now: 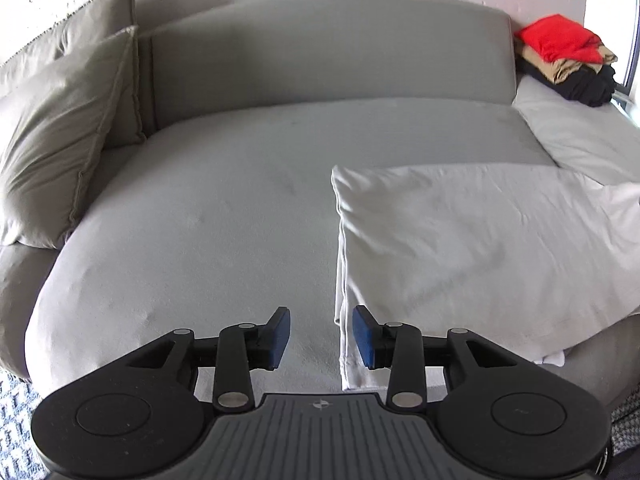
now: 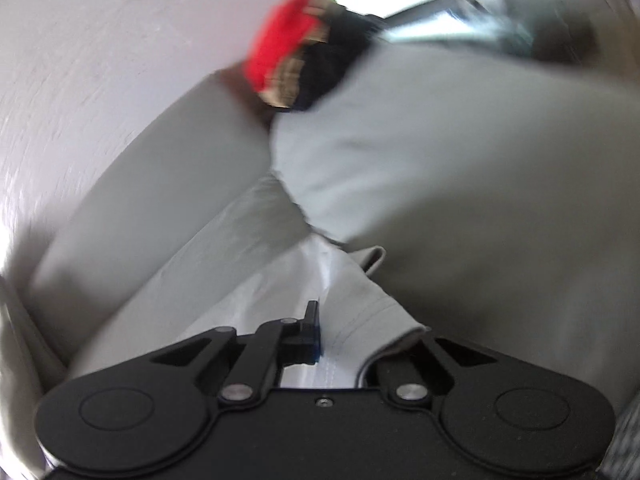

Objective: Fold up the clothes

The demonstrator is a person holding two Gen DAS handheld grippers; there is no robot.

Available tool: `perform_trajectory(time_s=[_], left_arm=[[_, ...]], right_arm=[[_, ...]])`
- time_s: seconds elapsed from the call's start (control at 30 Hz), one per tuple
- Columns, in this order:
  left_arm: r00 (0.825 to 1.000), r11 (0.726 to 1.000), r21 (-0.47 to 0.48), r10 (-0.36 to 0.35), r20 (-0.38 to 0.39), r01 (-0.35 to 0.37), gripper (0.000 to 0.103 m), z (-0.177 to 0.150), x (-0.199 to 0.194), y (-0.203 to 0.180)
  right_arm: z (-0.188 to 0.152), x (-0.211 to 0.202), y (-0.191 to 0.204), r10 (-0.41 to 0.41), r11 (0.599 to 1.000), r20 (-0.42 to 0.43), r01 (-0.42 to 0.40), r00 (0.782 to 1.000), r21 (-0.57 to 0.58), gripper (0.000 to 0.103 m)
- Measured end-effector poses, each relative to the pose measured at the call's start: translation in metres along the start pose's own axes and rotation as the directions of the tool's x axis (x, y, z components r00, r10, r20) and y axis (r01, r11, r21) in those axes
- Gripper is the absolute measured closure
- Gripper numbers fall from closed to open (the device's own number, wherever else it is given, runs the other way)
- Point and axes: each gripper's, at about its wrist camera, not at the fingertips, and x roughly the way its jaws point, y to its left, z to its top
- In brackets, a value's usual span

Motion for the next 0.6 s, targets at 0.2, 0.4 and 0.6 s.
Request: perform_trajectory(time_s=[0.2, 0.4, 0.6], left_arm=[[0.999, 0.98, -0.194, -0.033, 0.033, 0.039, 0.067, -0.001, -0.001, 0.032], [0.998, 0.936, -0.35, -0.019, 0.062, 0.04, 0.068, -0.005, -0.003, 0.055], [0.998, 0.909, -0.416, -0.005, 0.063, 0.03, 0.068, -0.008, -0.003, 0.063]], right_arm=[[0.0, -0.015, 0.106, 0.096, 0.94, 0.025, -0.082, 0.995, -0.332, 0.1], [-0.072, -0.031, 0.213, 0.274, 0.752, -0.068, -0.258, 0.959, -0.607, 0.1], [-0.178, 0.004, 0.245, 0.2, 0.587, -0.345, -0.394, 0.917, -0.707, 0.1]])
